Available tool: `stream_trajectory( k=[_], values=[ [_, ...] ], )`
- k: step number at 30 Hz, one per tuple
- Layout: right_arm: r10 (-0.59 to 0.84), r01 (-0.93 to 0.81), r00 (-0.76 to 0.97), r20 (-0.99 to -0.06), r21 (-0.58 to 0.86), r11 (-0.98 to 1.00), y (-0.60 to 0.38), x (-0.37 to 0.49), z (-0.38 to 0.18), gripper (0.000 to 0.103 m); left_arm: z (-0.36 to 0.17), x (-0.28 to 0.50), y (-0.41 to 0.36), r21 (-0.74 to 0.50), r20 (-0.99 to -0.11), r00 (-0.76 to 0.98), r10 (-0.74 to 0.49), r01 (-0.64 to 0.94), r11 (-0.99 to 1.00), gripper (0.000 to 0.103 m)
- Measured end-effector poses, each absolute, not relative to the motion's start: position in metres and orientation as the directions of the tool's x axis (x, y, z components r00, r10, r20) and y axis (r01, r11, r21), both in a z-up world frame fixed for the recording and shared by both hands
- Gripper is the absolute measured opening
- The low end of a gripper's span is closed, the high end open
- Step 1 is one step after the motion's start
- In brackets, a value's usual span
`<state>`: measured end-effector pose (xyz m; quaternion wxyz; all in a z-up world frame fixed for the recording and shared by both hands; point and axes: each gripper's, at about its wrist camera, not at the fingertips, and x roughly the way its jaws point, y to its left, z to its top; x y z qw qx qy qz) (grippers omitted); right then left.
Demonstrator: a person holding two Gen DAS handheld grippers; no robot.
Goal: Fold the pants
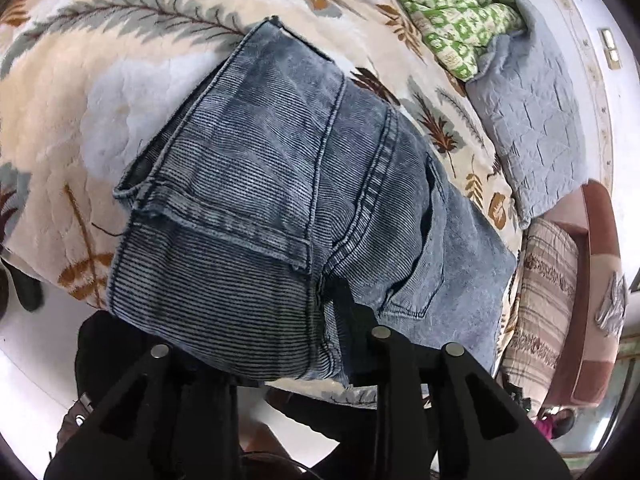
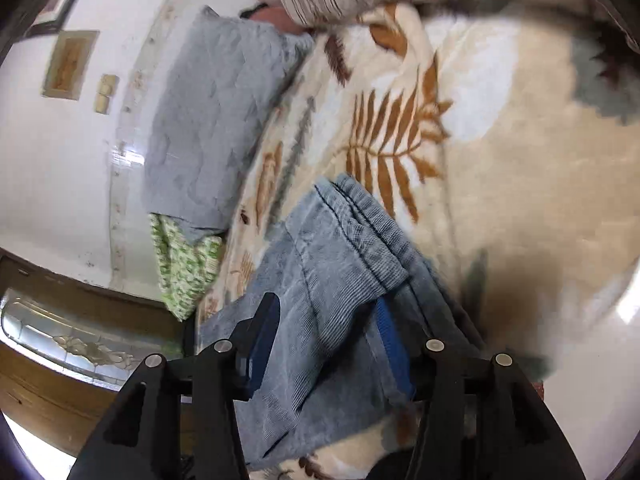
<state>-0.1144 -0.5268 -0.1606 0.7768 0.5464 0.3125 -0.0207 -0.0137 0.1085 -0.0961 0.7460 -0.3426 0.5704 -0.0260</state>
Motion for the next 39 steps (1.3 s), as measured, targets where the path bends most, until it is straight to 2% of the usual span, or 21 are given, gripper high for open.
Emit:
stream_trajectory(
  k=[1, 3, 8, 10, 13, 15, 18, 19, 21, 23, 25, 26, 29, 31, 35, 39],
  values=[
    [0.316, 0.383, 0.795, -0.518, 0.832, 0.402, -0.526, -0.106, -0.164, 0.043, -0.096, -0.012, 0.109, -0.546, -0.830, 0.350, -0.434, -0.354, 0.759, 0.022],
    [0.335, 0.347, 0.804, -0.491, 0.846, 0.405, -0.526, -0.095, -0.159, 0.008, -0.089, -0.011, 0.110, -0.545, -0.828, 0.364, -0.426, -0.346, 0.764, 0.013],
    [0.314, 0.209, 0.869, -0.384, 0.858, 0.470, -0.525, -0.129, -0.106, 0.008, -0.067, -0.022, 0.112, -0.564, -0.807, 0.396, -0.439, -0.293, 0.772, 0.013],
    [0.297, 0.239, 0.857, -0.420, 0.836, 0.494, -0.528, -0.147, -0.109, 0.008, -0.072, -0.024, 0.112, -0.549, -0.817, 0.386, -0.429, -0.292, 0.783, 0.013],
    [0.270, 0.390, 0.779, -0.567, 0.773, 0.500, -0.534, -0.156, -0.154, 0.009, -0.105, -0.020, 0.114, -0.515, -0.853, 0.304, -0.424, -0.354, 0.781, 0.013],
    [0.286, 0.427, 0.765, -0.577, 0.788, 0.444, -0.537, -0.161, -0.179, 0.007, -0.114, -0.023, 0.117, -0.528, -0.846, 0.297, -0.442, -0.365, 0.767, 0.013],
    [0.280, 0.422, 0.782, -0.556, 0.804, 0.418, -0.538, -0.164, -0.175, 0.016, -0.102, -0.028, 0.121, -0.528, -0.843, 0.303, -0.444, -0.311, 0.790, 0.017],
    [0.264, 0.433, 0.774, -0.576, 0.785, 0.444, -0.538, -0.164, -0.169, 0.024, -0.097, -0.030, 0.122, -0.527, -0.842, 0.300, -0.448, -0.282, 0.801, 0.017],
    [0.176, 0.458, 0.771, -0.612, 0.726, 0.514, -0.542, -0.169, -0.145, 0.029, -0.084, -0.038, 0.126, -0.544, -0.825, 0.298, -0.481, -0.188, 0.817, 0.019],
    [0.096, 0.460, 0.790, -0.606, 0.688, 0.562, -0.548, -0.179, -0.119, 0.035, -0.072, -0.049, 0.139, -0.565, -0.803, 0.311, -0.509, -0.123, 0.816, 0.019],
    [0.075, 0.427, 0.801, -0.594, 0.656, 0.622, -0.545, -0.173, -0.094, 0.043, -0.061, -0.049, 0.153, -0.553, -0.802, 0.339, -0.492, -0.107, 0.826, 0.020],
    [0.091, 0.404, 0.800, -0.593, 0.646, 0.648, -0.542, -0.164, -0.086, 0.046, -0.056, -0.045, 0.162, -0.532, -0.810, 0.360, -0.464, -0.115, 0.839, 0.025],
    [0.196, 0.287, 0.781, -0.593, 0.619, 0.731, -0.505, -0.116, -0.066, 0.051, -0.051, -0.025, 0.176, -0.500, -0.821, 0.402, -0.405, -0.164, 0.851, 0.048],
    [0.298, 0.188, 0.744, -0.598, 0.616, 0.765, -0.466, -0.075, -0.060, 0.052, -0.056, -0.001, 0.180, -0.485, -0.834, 0.398, -0.381, -0.203, 0.850, 0.049],
    [0.484, -0.012, 0.608, -0.629, 0.603, 0.798, -0.360, 0.025, -0.062, 0.054, -0.071, 0.040, 0.190, -0.515, -0.829, 0.382, -0.408, -0.242, 0.822, 0.053],
    [0.523, -0.103, 0.491, -0.697, 0.550, 0.829, -0.281, 0.099, -0.078, 0.057, -0.091, 0.065, 0.194, -0.548, -0.826, 0.332, -0.456, -0.283, 0.787, 0.054]
  ],
)
